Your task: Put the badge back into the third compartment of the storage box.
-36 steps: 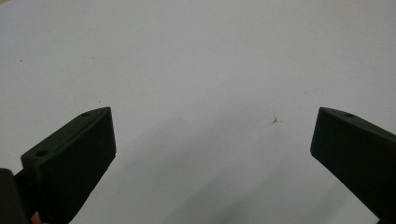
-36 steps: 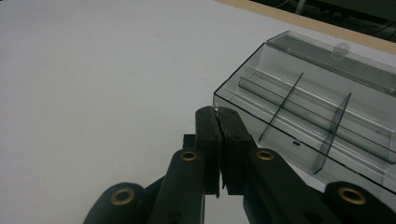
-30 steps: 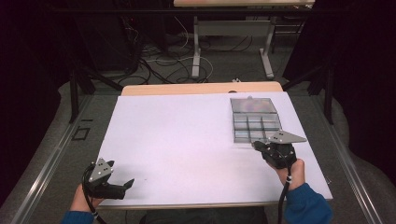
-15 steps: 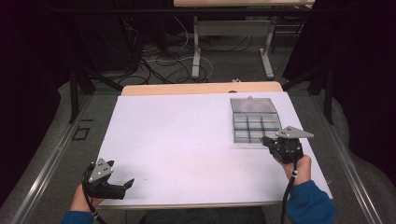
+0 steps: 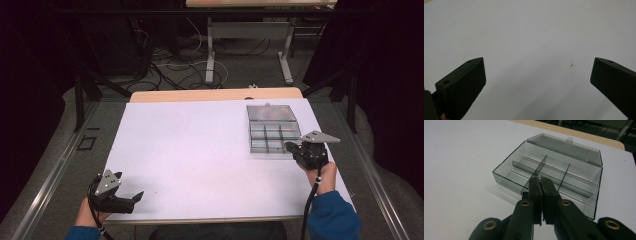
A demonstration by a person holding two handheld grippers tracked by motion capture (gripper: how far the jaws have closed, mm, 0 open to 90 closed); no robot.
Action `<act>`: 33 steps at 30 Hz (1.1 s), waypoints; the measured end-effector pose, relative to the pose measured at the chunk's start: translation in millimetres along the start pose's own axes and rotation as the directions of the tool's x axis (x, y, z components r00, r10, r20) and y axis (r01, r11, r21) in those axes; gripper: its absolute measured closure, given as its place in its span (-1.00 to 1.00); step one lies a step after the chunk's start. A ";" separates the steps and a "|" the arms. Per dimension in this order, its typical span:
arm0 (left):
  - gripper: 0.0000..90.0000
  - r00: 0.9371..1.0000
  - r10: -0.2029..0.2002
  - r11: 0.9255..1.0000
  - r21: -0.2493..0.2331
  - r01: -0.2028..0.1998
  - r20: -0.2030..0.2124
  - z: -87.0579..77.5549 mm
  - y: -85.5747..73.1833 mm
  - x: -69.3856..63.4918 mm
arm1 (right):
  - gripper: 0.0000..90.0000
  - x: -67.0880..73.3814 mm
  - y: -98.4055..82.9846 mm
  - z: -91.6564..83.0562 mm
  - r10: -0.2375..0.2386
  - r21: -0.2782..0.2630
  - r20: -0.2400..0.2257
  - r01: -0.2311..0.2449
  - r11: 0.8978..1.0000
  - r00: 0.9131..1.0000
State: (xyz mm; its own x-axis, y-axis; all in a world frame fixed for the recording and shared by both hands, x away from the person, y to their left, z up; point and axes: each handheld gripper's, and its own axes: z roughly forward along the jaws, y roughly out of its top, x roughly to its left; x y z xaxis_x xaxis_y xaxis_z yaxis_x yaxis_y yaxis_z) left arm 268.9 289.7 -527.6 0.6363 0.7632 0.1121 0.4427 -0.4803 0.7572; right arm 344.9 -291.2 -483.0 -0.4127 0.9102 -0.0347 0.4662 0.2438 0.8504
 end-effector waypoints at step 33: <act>-1.00 1.000 0.003 1.000 -0.003 -0.004 -0.005 1.1 0.0 -0.3 | 0.96 -25.1 13.0 17.2 0.023 -0.017 0.070 -0.022 1.000 0.997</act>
State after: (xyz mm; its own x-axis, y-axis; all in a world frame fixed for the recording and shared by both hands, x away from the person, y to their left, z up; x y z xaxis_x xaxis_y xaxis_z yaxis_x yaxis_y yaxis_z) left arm 269.4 289.0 -528.3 0.6348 0.7637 0.1179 0.4387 -0.4818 0.7586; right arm 374.8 -305.1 -480.2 -0.3464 0.9367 -0.0514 0.4617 0.2179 0.8599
